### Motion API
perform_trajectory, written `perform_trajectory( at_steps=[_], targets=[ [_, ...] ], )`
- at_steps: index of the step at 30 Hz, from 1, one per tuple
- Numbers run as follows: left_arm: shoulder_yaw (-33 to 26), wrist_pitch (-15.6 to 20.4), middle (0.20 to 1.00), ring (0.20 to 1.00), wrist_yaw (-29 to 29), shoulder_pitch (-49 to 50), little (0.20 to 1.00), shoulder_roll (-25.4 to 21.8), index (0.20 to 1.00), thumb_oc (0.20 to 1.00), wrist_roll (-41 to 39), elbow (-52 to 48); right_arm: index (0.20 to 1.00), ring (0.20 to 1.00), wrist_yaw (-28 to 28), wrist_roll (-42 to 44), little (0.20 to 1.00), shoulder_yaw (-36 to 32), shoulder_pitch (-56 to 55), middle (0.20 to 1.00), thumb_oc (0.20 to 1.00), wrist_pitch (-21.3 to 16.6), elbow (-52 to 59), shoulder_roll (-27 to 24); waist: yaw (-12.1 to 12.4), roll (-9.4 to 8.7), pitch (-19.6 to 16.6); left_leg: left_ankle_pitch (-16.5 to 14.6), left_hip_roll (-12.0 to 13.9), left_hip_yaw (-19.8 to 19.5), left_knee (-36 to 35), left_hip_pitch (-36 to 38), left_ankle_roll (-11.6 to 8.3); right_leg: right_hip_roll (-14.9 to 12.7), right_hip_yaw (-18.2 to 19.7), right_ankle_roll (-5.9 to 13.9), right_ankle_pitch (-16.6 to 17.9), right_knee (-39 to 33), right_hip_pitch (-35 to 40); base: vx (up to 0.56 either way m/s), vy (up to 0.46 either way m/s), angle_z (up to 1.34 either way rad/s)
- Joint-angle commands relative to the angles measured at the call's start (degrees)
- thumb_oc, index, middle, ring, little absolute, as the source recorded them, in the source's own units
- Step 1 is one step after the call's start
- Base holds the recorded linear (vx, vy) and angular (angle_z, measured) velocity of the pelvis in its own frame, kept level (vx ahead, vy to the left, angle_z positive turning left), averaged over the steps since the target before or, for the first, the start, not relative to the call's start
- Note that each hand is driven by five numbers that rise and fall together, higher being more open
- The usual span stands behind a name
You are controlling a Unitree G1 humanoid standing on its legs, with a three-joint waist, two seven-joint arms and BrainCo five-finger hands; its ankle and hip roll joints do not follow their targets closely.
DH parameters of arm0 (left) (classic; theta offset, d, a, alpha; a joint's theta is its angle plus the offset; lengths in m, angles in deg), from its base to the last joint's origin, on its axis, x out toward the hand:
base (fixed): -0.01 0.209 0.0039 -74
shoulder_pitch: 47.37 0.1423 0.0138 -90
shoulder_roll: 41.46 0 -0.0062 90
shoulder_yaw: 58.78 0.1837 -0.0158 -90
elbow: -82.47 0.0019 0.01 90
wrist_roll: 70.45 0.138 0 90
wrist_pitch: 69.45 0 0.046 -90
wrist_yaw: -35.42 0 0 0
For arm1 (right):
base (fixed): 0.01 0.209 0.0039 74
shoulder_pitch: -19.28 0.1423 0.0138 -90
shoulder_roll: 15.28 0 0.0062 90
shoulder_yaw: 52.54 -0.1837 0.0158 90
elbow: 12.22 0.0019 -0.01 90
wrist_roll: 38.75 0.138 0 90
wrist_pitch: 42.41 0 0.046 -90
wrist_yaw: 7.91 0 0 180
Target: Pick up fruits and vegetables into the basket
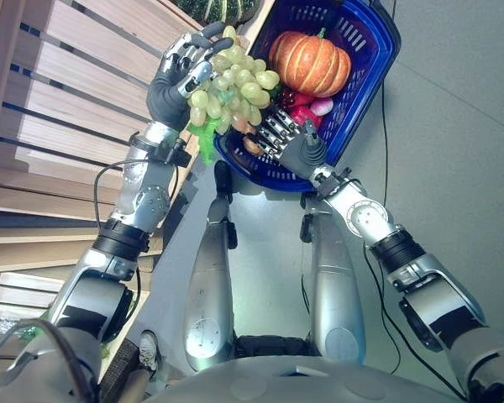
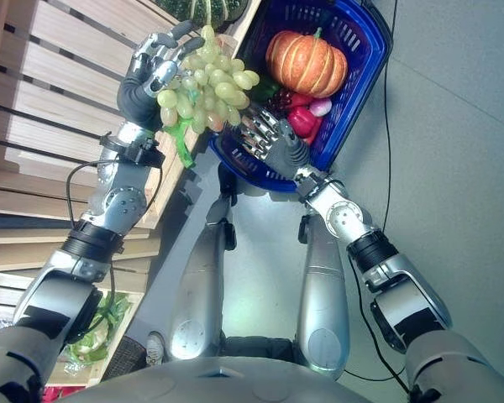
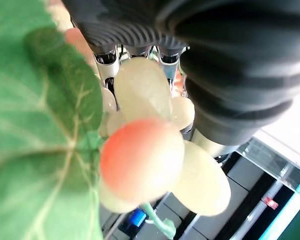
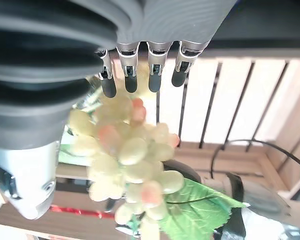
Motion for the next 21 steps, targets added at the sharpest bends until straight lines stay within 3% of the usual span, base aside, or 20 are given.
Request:
perform_trajectory(
  at_steps=[1, 10, 11, 13, 15, 16, 21],
  targets=[
    [-0.29, 1.15, 0.2, 0.2, -2.7, -1.99, 0.2, -2.07, 0.2, 0.2, 1.57, -6.88, 1.0, 1.0, -2.94, 3.95, 1.0, 0.36, 0.38, 1.0, 1.0, 1.62, 6.7, 2.99, 0.43, -0.54, -0.92, -3.75, -6.86, 1.35, 2.27, -0.26, 4.59, 2.4, -5.16, -0.56, 0.67, -5.88, 5.42, 0.0, -0.013, 0.08],
    [0.57, -1.45, 0.2, 0.2, -5.86, -2.8, 0.2, -2.5, 0.2, 0.2, 1.42, -7.99, 1.0, 1.0, -4.97, 4.63, 1.0, 0.99, 2.77, 1.0, 1.0, 3.34, 8.5, 3.56, 0.89, -0.61, -0.92, -3.77, -6.93, 1.18, 2.48, -0.28, 4.77, 2.23, -5.59, -0.41, 0.93, -5.87, 5.47, 0.01, -0.012, 0.03],
    [0.92, -1.77, 0.2, 0.2, -5.7, -2.68, 0.2, -2.48, 0.2, 0.2, 1.47, -8.23, 1.0, 1.0, -5.06, 4.49, 1.0, 1.11, 2.69, 1.0, 1.0, 3.47, 8.9, 3.82, 0.86, -0.68, -0.92, -5.41, -7.04, 0.95, 2.62, 1.03, 4.55, 2.24, -5.24, -0.02, -0.67, -5.44, 6.61, 0.0, 0.0, 0.0],
    [1.23, -2.26, 0.2, 0.2, -5.86, -3.1, 0.2, -2.79, 0.2, 0.2, 1.69, -8.54, 1.0, 1.0, -5.0, 4.93, 1.0, 1.15, 3.57, 1.0, 1.0, 3.4, 10.01, 3.94, 0.97, -0.64, -0.92, -3.86, -7.01, 1.08, 2.65, -0.23, 4.78, 2.22, -5.64, -0.32, 0.9, -5.69, 5.5, 0.0, -0.012, 0.06],
    [1.51, -2.83, 0.2, 0.2, -6.25, -3.22, 0.2, -2.9, 0.2, 0.2, 1.47, -8.33, 1.0, 1.0, -5.22, 5.86, 1.0, 0.88, 3.77, 1.0, 1.0, 3.68, 10.72, 4.12, 0.97, -0.69, -0.92, -5.54, -7.14, 0.82, 2.91, 1.08, 4.63, 2.18, -5.31, 0.07, -0.7, -5.2, 6.66, 0.05, -0.014, 0.07],
    [1.47, -3.01, 0.2, 0.2, -6.46, -3.54, 0.2, -3.07, 0.2, 0.2, 1.32, -8.36, 1.0, 1.0, -5.29, 6.3, 1.0, 0.74, 4.3, 1.0, 1.0, 3.65, 11.0, 4.01, 1.03, -0.64, -0.92, -3.97, -7.06, 1.03, 2.68, -0.07, 4.85, 2.16, -5.72, -0.24, 0.87, -5.6, 5.62, -0.07, 0.0, 0.03],
    [1.74, -4.5, 0.2, 0.2, -7.69, -4.46, 0.2, -3.2, 0.2, 0.2, 1.52, -7.98, 1.0, 1.0, -5.13, 7.57, 1.0, -0.09, 5.78, 1.0, 1.0, 3.76, 12.37, 4.57, 1.09, -0.66, -0.92, -4.08, -7.1, 0.95, 2.97, -0.36, 4.98, 2.21, -5.7, -0.19, 1.02, -5.55, 5.35, -0.02, -0.001, 0.0]
  ],
)
